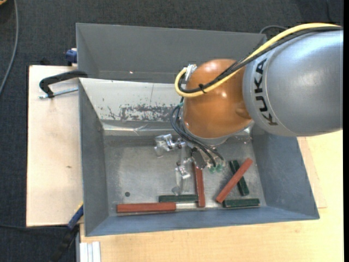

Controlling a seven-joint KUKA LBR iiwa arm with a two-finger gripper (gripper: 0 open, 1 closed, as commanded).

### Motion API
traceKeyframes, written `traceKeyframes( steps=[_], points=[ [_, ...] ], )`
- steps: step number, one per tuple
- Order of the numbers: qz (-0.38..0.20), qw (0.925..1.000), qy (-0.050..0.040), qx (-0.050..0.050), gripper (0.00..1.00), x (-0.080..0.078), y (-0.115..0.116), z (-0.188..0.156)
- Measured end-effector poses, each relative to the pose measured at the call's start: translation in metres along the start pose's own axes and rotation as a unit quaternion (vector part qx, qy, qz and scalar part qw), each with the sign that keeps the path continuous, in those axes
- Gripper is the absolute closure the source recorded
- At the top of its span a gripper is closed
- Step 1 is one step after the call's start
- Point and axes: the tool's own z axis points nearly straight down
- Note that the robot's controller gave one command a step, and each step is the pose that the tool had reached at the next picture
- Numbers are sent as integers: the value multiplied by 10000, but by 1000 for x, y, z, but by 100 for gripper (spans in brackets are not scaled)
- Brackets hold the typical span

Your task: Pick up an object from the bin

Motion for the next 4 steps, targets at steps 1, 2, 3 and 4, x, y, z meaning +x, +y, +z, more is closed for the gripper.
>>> traceKeyframes(
  steps=[1,2,3,4],
  points=[
    [-301,9995,12,3,0,20,-24,37],
    [-219,9998,17,2,0,24,-22,48],
    [-341,9994,4,3,0,26,-27,89],
    [-756,9971,8,7,100,14,5,98]
  ],
)
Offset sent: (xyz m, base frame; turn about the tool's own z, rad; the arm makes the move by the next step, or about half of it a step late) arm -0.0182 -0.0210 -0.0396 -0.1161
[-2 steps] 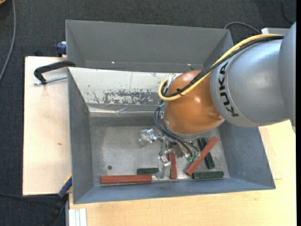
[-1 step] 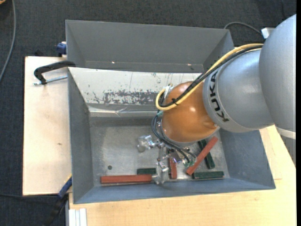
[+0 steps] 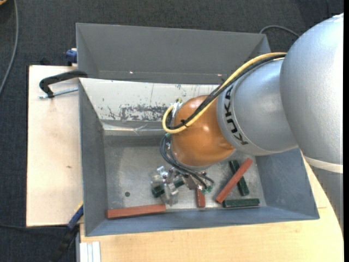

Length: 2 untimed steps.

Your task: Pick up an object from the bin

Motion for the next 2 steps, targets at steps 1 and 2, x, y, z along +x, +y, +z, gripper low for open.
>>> traceKeyframes(
  steps=[1,2],
  points=[
    [0,10000,0,-1,100,0,0,0],
    [0,10000,0,-2,100,0,0,-3]
  ],
)
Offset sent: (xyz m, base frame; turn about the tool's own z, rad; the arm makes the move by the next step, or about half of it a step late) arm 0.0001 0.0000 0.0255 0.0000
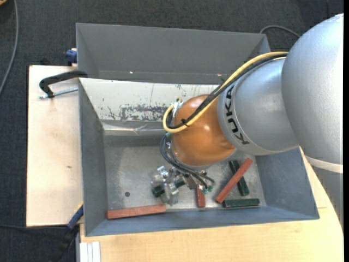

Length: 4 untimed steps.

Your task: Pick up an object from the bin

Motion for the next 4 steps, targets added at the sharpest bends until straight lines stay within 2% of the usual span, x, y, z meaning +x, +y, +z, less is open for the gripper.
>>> traceKeyframes(
  steps=[1,2,4],
  points=[
    [-1,10000,24,-8,100,1,1,-12],
    [0,10000,9,-9,100,1,1,-42],
    [-4,10000,-27,-1,100,-1,1,-75]
  ],
)
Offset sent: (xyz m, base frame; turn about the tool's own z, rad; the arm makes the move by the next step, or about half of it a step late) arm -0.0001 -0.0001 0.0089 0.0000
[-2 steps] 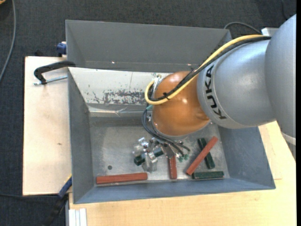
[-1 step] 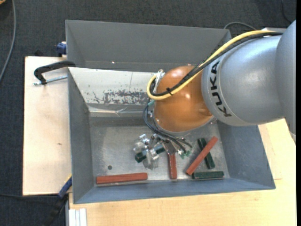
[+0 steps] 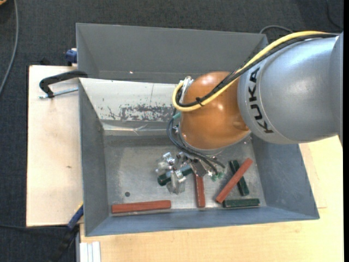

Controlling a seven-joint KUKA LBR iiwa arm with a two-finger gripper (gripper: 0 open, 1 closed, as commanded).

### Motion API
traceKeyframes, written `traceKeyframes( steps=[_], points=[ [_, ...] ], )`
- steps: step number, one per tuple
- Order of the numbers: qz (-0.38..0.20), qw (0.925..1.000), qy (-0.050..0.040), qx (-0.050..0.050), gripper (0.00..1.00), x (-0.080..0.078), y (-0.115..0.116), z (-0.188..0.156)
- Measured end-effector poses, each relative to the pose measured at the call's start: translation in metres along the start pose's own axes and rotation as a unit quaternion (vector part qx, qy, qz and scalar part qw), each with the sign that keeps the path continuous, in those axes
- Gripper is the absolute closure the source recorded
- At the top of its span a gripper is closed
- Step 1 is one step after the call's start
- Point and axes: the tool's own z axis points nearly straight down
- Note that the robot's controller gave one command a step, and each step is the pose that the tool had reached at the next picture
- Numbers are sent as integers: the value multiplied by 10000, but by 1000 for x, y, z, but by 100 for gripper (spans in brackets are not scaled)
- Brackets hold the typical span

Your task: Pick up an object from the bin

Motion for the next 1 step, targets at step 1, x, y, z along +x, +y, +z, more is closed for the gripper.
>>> traceKeyframes(
  steps=[1],
  points=[
    [3,10000,-25,7,100,-2,0,-8]
  ],
)
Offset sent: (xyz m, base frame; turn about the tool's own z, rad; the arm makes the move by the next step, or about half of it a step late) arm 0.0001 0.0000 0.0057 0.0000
